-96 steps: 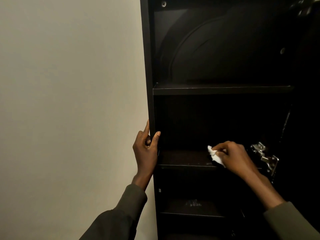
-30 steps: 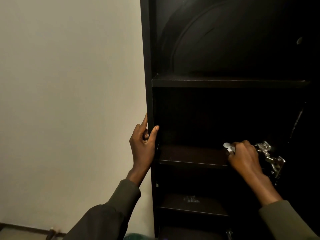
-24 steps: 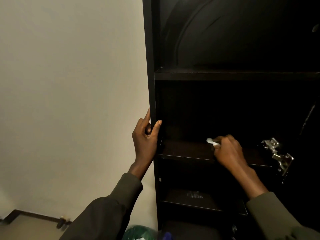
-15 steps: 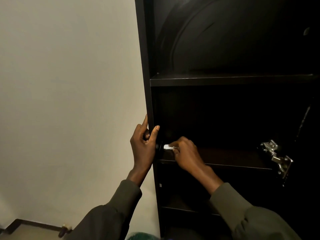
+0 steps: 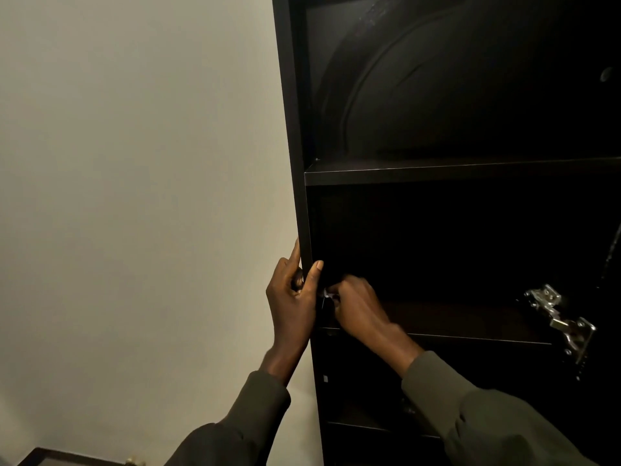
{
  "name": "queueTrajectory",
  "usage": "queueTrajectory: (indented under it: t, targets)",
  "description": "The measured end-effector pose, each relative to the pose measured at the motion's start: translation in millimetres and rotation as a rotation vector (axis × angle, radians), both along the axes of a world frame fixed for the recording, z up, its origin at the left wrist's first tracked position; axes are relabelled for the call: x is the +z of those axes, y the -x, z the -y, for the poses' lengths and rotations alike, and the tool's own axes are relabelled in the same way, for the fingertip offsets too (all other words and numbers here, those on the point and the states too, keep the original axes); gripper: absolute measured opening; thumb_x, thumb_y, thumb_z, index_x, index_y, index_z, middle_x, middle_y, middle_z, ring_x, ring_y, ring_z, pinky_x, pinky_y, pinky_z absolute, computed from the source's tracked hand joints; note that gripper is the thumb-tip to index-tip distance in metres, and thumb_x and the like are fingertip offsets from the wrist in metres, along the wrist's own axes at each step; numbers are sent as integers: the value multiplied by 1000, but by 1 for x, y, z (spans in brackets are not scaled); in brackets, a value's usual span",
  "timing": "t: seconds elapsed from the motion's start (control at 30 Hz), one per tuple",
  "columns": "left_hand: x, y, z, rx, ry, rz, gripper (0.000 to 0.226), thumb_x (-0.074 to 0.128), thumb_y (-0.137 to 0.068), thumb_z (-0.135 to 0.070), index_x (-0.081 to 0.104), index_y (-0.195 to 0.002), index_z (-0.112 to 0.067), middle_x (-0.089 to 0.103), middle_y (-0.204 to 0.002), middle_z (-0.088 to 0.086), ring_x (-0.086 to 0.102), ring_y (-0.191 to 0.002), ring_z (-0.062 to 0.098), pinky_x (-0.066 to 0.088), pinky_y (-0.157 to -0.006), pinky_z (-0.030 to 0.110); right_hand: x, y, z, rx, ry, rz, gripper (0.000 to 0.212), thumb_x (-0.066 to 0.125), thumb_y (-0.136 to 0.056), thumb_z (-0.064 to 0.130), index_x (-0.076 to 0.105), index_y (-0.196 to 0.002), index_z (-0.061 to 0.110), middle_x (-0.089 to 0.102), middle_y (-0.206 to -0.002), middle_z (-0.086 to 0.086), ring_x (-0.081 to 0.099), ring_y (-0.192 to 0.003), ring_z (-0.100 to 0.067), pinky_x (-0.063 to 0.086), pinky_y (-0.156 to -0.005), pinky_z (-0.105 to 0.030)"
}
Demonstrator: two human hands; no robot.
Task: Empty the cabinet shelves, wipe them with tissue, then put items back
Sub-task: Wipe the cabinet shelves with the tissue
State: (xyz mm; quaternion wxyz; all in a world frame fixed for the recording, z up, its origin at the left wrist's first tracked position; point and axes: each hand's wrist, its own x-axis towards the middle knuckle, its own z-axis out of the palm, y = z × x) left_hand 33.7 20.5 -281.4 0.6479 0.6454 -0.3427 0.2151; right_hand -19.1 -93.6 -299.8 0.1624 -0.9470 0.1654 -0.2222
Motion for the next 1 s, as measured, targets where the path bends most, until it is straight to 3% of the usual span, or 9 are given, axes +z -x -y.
queueTrajectory:
  t: [0.3,0.4,0.47,0.57,0.67,0.7,0.77,0.83,1.0]
  targets:
    - [0,3,0,-2,28,-3,55,66,-92,-15,48,-143,-19,39,-70,-8,45,-66,5,39,-64,11,-4,25,-14,86,-46,51,33,62,-88,1,68,-111,23,56,-117,7,52,-109,-6,47,-98,-24]
    - [0,2,0,0,20,3,54,67,-91,-14,50,-142,-20,39,-69,-5,43,-65,7,38,-62,12,6,42,-13,196,-134,50,28,62,-90,3,74,-97,27,56,-105,16,55,-100,0,49,-86,-13]
    - [0,1,0,-8,17,0,54,67,-91,-16,50,-142,-21,40,-70,-1,43,-65,8,37,-62,13,16,44,-6,142,-213,122,26,63,-90,4,75,-93,27,58,-101,16,57,-95,2,47,-81,-9]
    - [1,1,0,-8,8,6,54,67,-92,-17,50,-143,-19,40,-70,-3,43,-65,7,37,-62,13,20,31,11,-50,-140,234,29,64,-88,3,75,-102,26,64,-107,10,60,-99,-1,44,-83,-4]
    - [2,2,-1,-14,9,9,54,67,-92,-16,49,-143,-17,38,-69,-8,43,-65,5,37,-63,11,11,18,12,-60,-102,136,36,60,-91,6,67,-121,26,59,-124,5,57,-114,-6,32,-77,6]
    - [2,3,-1,-20,15,6,54,66,-92,-15,49,-144,-16,38,-69,-8,44,-65,4,38,-64,10,8,15,8,-44,-109,94,37,59,-93,10,63,-126,26,55,-128,4,54,-118,-8,33,-83,3]
    - [3,4,-1,-32,21,6,55,66,-92,-14,48,-144,-16,39,-69,-9,45,-66,3,39,-64,9,1,9,-2,-29,-75,7,41,56,-96,16,53,-136,26,46,-135,1,47,-125,-15,38,-100,-18]
    - [5,5,-1,-36,16,10,56,66,-93,-15,47,-145,-17,39,-69,-10,45,-66,3,39,-64,9,-1,5,-9,-33,-27,-62,43,53,-98,18,47,-140,24,41,-139,-1,40,-129,-18,36,-106,-31]
    - [5,2,-5,-35,15,21,56,66,-93,-15,46,-145,-17,41,-70,-7,45,-66,5,39,-64,10,-1,5,-23,-34,-16,-16,36,56,-94,8,57,-128,19,47,-132,-2,45,-119,-19,39,-100,-28]
